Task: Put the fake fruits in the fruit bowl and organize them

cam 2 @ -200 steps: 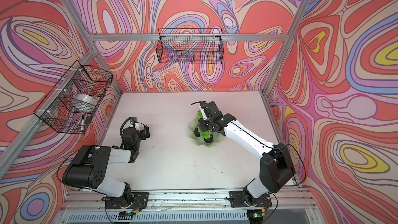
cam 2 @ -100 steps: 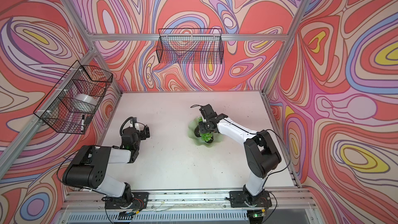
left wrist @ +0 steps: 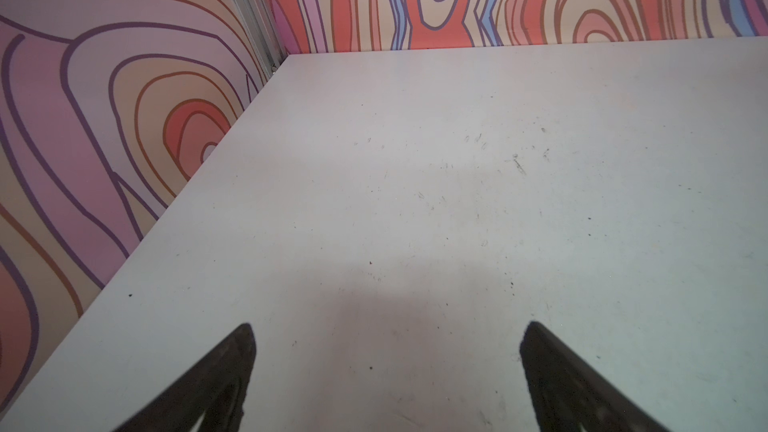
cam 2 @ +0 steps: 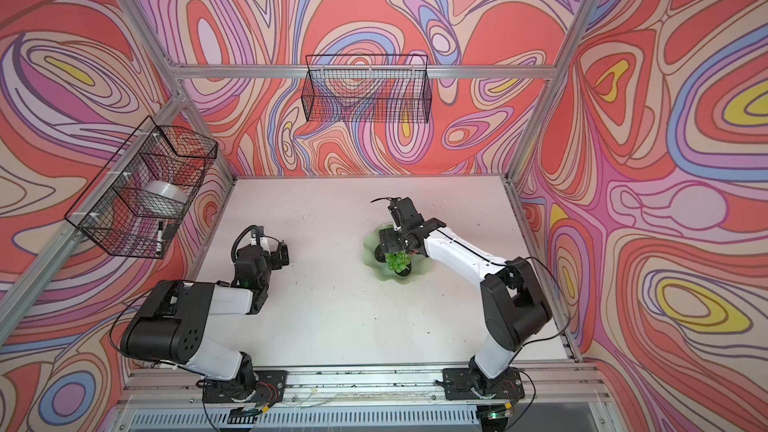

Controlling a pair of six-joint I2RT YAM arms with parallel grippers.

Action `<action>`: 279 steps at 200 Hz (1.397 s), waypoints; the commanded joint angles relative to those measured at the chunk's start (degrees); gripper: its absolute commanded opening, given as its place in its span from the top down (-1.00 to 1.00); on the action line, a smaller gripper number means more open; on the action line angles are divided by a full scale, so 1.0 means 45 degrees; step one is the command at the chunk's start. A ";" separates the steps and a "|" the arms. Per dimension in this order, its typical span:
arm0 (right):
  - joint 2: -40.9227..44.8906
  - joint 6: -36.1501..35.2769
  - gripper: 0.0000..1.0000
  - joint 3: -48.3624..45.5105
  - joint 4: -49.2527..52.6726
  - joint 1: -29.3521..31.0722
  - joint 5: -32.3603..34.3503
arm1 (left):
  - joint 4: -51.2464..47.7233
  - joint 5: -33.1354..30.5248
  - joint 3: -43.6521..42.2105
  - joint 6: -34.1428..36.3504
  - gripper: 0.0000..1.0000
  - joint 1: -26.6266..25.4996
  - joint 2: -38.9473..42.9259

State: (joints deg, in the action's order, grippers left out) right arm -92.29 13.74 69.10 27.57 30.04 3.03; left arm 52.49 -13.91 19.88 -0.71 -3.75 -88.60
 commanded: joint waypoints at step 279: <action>-0.1358 -0.2790 -0.97 -0.9914 -1.9603 -0.5923 0.2851 | 0.0191 -0.0022 0.0194 -0.0099 -1.00 0.0032 -0.0038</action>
State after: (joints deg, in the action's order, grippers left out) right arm -98.41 1.32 24.14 -61.76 3.73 15.16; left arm 52.51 -13.91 19.88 -0.71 -3.75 -88.60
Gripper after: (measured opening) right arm 0.985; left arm 0.996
